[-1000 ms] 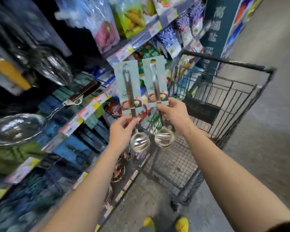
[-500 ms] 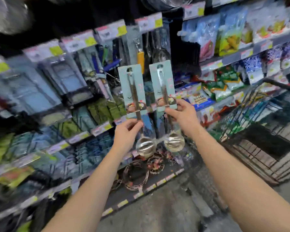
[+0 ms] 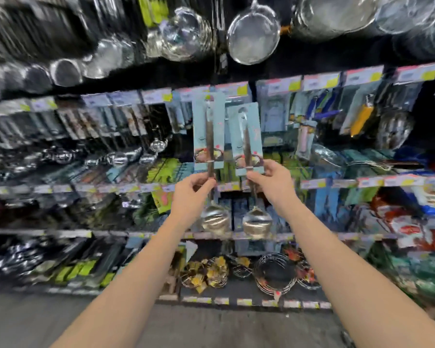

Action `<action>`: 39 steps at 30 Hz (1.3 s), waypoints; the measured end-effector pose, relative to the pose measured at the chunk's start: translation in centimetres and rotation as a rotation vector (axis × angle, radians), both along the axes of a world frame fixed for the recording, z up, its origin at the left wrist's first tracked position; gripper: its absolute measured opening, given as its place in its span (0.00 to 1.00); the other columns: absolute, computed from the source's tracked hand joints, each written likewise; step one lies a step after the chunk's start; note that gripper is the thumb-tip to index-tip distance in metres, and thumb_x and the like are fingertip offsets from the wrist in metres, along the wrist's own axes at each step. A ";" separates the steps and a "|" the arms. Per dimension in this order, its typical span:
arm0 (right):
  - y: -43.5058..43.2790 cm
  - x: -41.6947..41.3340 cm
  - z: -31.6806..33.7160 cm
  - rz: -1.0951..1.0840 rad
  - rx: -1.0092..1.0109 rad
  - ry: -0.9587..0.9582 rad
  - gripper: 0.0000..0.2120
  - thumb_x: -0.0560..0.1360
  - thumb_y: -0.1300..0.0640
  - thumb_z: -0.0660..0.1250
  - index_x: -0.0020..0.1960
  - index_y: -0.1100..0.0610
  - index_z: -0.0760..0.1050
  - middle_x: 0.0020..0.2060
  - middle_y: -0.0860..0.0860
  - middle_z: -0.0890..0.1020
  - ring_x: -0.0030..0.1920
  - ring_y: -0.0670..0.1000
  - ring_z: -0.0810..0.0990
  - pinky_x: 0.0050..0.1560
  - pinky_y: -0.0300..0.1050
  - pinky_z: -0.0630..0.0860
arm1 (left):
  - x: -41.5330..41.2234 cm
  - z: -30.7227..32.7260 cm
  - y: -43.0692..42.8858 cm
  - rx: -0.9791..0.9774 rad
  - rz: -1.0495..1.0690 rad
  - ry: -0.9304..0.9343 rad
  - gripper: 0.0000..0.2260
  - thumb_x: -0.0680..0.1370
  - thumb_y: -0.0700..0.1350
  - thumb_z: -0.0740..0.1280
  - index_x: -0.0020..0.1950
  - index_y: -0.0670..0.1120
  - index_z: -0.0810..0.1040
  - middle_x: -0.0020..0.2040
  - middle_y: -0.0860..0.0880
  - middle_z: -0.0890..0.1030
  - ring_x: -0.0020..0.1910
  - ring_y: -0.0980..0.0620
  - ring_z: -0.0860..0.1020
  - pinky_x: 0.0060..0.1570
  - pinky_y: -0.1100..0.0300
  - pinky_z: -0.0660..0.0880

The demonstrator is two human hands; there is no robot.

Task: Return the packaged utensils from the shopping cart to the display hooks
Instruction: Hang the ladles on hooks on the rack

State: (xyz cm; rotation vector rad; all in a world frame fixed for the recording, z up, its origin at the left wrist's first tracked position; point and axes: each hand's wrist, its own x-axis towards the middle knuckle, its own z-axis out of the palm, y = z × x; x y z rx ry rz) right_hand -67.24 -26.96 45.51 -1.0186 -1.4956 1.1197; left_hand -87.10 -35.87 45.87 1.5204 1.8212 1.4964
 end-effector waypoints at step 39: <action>9.2 -44.6 0.1 0.411 0.031 -0.129 0.08 0.77 0.57 0.75 0.50 0.45 0.81 0.51 0.46 0.86 0.55 0.51 0.85 0.55 0.50 0.84 | -39.3 -1.5 4.1 -0.038 0.242 -0.057 0.09 0.80 0.44 0.72 0.45 0.57 0.81 0.43 0.59 0.85 0.40 0.69 0.81 0.43 0.75 0.75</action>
